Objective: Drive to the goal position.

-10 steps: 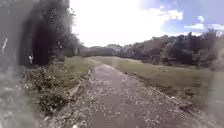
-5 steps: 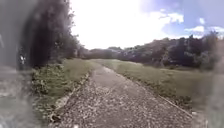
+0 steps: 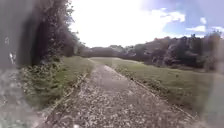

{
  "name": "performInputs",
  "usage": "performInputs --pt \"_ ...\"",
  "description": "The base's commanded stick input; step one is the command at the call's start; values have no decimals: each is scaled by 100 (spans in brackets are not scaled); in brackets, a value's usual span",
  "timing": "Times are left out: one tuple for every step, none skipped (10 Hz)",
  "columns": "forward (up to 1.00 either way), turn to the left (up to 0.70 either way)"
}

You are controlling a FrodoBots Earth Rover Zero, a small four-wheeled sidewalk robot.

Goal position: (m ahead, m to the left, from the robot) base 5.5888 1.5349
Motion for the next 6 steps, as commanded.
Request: performInputs --pt "100 0" --pt "100 0" --pt "100 16" --pt "100 23" --pt "100 8" --pt "100 3"
